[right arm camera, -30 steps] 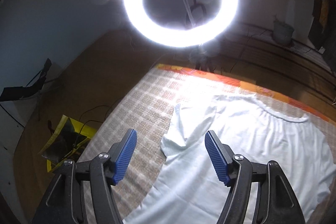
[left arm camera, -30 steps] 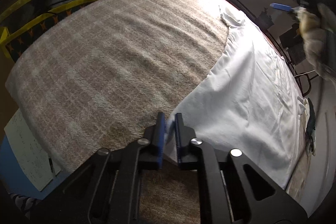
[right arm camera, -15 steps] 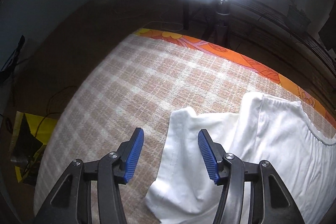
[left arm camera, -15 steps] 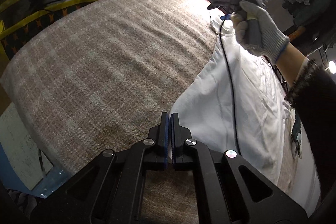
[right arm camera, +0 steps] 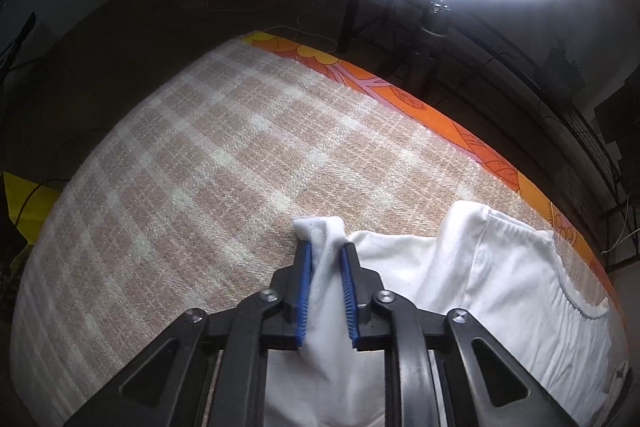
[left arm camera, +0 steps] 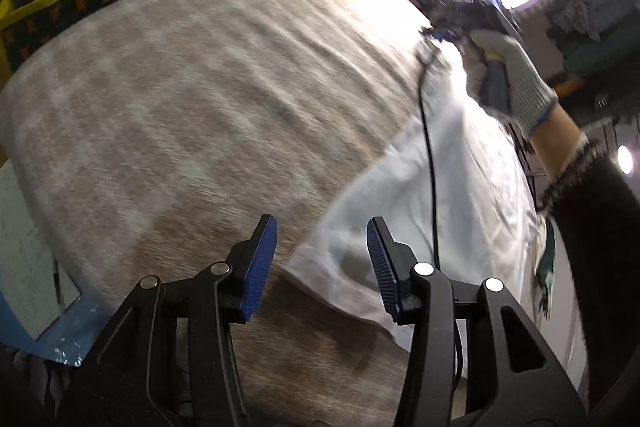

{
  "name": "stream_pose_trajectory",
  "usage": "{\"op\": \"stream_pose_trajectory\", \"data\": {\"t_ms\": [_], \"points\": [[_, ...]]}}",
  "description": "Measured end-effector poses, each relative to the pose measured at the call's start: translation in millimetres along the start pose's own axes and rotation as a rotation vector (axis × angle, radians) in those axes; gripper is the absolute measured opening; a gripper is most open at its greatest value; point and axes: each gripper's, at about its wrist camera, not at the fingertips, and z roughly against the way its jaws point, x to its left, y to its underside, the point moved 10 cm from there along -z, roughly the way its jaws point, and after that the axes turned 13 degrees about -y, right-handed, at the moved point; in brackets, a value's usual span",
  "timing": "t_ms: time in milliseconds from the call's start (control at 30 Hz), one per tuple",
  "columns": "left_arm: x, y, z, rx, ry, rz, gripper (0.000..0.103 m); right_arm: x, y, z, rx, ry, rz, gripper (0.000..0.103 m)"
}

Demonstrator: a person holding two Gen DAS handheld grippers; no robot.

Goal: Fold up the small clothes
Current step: 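Fold the held side edge over toward the shirt's middle, then open both grippers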

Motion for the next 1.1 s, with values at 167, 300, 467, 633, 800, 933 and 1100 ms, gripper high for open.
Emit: {"op": "stream_pose_trajectory", "data": {"t_ms": [167,300,467,633,800,933,1100], "points": [[-13.4,4.2,-8.7,-0.068,-0.119,-0.17,0.0,-2.0,0.9,8.2,-0.013,-0.042,0.004,0.002],[-20.3,0.9,2.2,-0.093,-0.078,-0.169,0.0,-2.5,-3.6,11.7,-0.042,-0.043,0.003,0.001],[-24.5,-8.2,26.6,-0.152,-0.027,-0.178,0.0,-16.6,-12.5,40.2,-0.122,-0.099,-0.03,0.001],[-45.8,-4.4,39.6,-0.183,-0.007,-0.249,0.0,-34.8,-12.6,66.6,-0.181,-0.151,-0.094,0.001],[-68.9,8.9,50.8,-0.207,0.019,-0.318,0.0,-41.7,-8.8,82.4,-0.226,-0.185,-0.124,0.001],[-95.5,24.3,63.8,-0.249,0.036,-0.426,0.0,-55.2,-1.8,101.5,-0.275,-0.225,-0.148,0.001],[-123.6,49.8,64.0,-0.224,0.08,-0.521,0.0,-95.2,21.7,126.7,-0.328,-0.25,-0.193,0.001]]}}
